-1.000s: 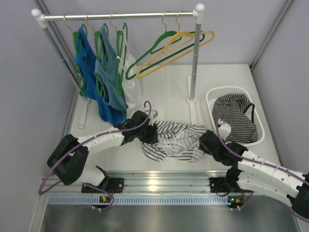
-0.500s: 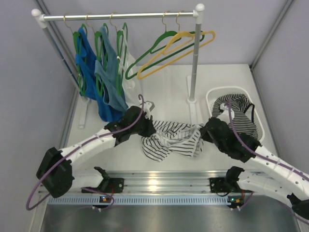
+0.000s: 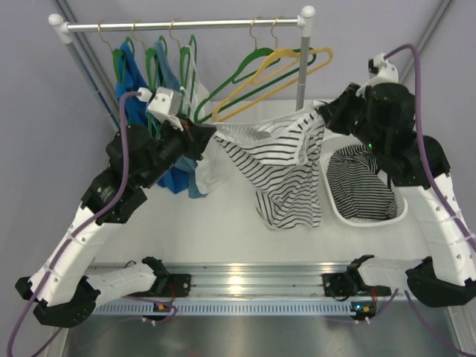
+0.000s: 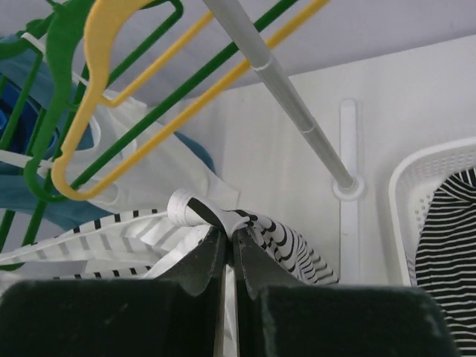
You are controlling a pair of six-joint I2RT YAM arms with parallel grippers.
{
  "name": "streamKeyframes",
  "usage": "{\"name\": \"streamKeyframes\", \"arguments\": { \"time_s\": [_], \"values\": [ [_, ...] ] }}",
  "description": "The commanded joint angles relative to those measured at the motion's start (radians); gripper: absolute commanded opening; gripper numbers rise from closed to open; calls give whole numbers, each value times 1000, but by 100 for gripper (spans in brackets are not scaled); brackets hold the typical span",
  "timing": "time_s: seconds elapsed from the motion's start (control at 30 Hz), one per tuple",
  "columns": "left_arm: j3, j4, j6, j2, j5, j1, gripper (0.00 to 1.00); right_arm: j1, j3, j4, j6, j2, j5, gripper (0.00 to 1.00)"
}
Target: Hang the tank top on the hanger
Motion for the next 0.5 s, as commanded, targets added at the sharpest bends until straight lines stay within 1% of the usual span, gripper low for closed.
{"name": "streamKeyframes", "arguments": {
  "time_s": [0.0,0.03,0.1,0.13,0.2,0.23,0.27,0.33,0.37,0.4,0.43,0.47],
  "values": [
    [132,-94,58,34,-53,-2,0,-81,209,2,-107,104,-240,0],
    [147,-98,60,39,-56,-2,0,-87,243,-4,-110,155,-309,0],
    [160,-111,57,40,-56,-4,0,-90,297,-14,-107,190,-361,0],
    [152,-114,52,34,-55,-2,0,-89,285,-5,-98,193,-413,0],
    [105,-118,37,26,-47,-4,0,-84,176,52,-71,169,-456,0],
    [82,-120,28,14,-44,-4,0,-79,130,67,-63,133,-470,0],
    [53,-118,16,6,-26,-4,0,-72,25,83,-48,109,-469,0],
    [-56,-97,-29,-23,-3,-4,0,-46,-86,118,-34,36,-476,0],
    [-101,-88,-46,-35,10,-4,0,-36,-202,124,-19,10,-481,0],
    [-192,-74,-84,-47,34,-5,0,-17,-264,138,-11,-16,-483,0],
    [-243,-48,-102,-72,42,-7,0,-6,-325,144,-2,-70,-483,0],
    [-350,-28,-122,-86,46,-13,0,5,-455,155,24,-99,-483,0]
  ]
}}
